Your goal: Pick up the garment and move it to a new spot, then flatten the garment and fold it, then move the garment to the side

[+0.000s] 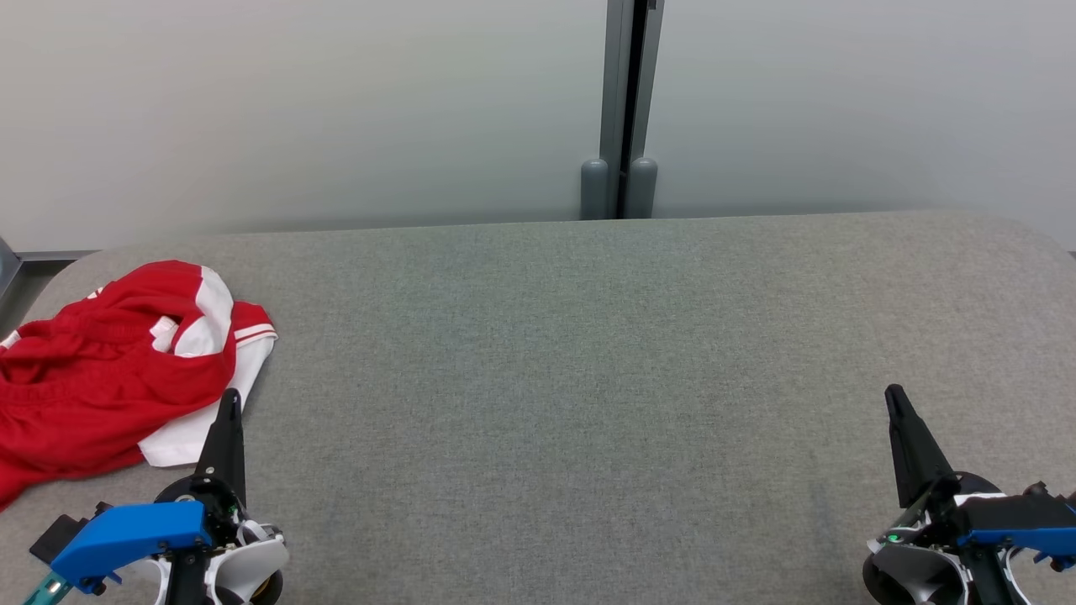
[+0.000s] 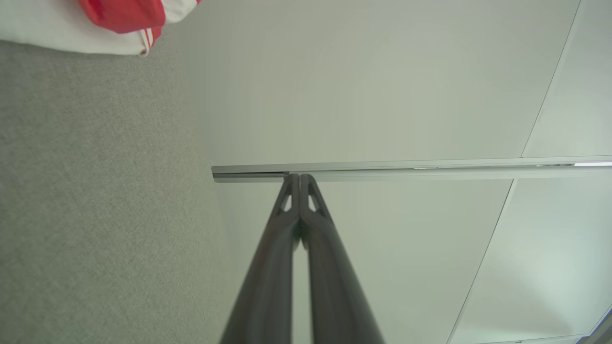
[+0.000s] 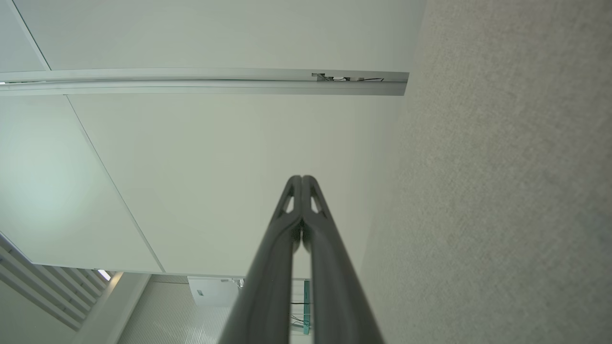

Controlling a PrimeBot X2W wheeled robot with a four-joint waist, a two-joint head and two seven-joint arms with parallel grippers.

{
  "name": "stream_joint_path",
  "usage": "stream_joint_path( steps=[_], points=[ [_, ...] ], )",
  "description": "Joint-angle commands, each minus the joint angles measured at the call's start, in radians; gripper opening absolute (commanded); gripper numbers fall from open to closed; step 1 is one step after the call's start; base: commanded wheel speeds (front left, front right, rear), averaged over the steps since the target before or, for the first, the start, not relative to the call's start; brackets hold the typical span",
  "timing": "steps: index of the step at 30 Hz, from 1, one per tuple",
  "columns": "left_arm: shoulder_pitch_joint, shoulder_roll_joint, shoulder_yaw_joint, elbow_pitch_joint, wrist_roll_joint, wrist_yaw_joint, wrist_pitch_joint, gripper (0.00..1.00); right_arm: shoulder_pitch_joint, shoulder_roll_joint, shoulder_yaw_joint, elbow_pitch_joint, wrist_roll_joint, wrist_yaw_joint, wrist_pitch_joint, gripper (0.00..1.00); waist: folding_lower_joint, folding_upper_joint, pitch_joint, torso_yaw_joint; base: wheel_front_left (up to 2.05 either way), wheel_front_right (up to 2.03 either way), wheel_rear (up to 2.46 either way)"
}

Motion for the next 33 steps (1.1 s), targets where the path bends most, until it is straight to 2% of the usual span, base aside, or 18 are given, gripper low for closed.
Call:
stream_joint_path(
  steps=[1,33],
  points=[
    [-0.012,-0.002,0.0,-0.005,-0.001,-0.005,0.003,0.0,-0.013,-0.004,-0.001,0.001,0.001,0.001,0.002,0.0,0.0,0.0,0.0,0.0,0.0,0.0,0.0],
    [-0.012,-0.002,0.0,-0.005,-0.001,-0.005,0.003,0.0,-0.013,-0.004,-0.001,0.001,0.001,0.001,0.002,0.0,0.0,0.0,0.0,0.0,0.0,0.0,0.0]
  ],
)
